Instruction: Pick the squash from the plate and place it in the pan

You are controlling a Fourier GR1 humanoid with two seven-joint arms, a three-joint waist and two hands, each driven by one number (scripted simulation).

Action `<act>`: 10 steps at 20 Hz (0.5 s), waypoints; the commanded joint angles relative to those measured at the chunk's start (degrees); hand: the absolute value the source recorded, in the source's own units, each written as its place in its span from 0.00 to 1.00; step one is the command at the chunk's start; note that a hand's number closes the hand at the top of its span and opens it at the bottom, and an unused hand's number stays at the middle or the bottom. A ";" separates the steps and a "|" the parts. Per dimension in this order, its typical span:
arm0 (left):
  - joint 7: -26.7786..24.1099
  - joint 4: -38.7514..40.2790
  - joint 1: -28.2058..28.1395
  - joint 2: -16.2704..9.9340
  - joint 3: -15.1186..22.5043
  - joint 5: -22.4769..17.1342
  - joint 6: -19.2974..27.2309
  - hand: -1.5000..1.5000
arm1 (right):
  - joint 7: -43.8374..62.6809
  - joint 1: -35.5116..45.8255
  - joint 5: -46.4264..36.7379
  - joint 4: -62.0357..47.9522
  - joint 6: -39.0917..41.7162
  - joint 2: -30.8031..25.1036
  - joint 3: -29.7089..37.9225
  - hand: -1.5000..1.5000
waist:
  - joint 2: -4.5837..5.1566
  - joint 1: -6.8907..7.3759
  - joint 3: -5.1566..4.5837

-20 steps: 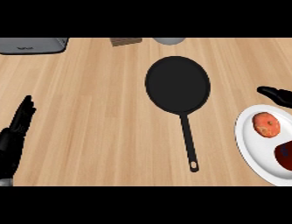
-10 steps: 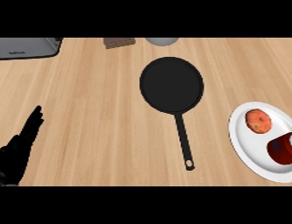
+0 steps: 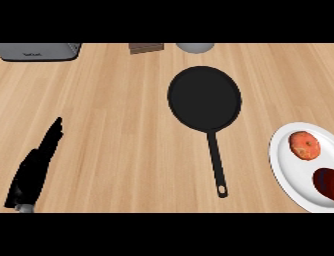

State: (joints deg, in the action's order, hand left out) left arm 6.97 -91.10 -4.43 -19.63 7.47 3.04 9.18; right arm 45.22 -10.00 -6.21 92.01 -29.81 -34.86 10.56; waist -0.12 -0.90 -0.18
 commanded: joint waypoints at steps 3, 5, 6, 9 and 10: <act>1.58 -0.81 0.30 0.44 0.03 0.64 -0.87 0.50 | 8.78 4.46 6.66 2.92 13.70 -6.87 1.24 0.00 | 0.07 0.98 0.15; 0.80 -4.41 -3.34 0.15 0.25 1.01 -1.33 0.50 | 9.02 6.71 5.56 0.79 14.08 -4.99 -0.66 0.00 | 0.07 1.41 0.18; 1.22 -2.01 -0.49 0.45 -0.33 0.90 -1.60 0.50 | 14.81 10.01 4.94 1.19 15.24 -7.27 -1.20 0.00 | 0.15 1.38 0.15; -0.06 1.83 2.08 -0.08 -2.50 0.21 -2.92 0.50 | 20.64 15.72 5.68 -0.90 17.48 -8.24 -1.98 0.00 | 0.24 1.43 0.12; 3.71 -5.18 -1.19 0.33 -0.79 -0.16 -3.11 0.50 | 19.09 17.90 5.22 -5.72 17.45 -7.02 -2.52 0.00 | 0.20 1.97 0.18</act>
State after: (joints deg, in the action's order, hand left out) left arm 8.42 -92.92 -4.74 -19.32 6.78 3.55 7.19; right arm 57.77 1.24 -0.95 90.74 -15.14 -41.49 9.50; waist 0.03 0.46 -0.06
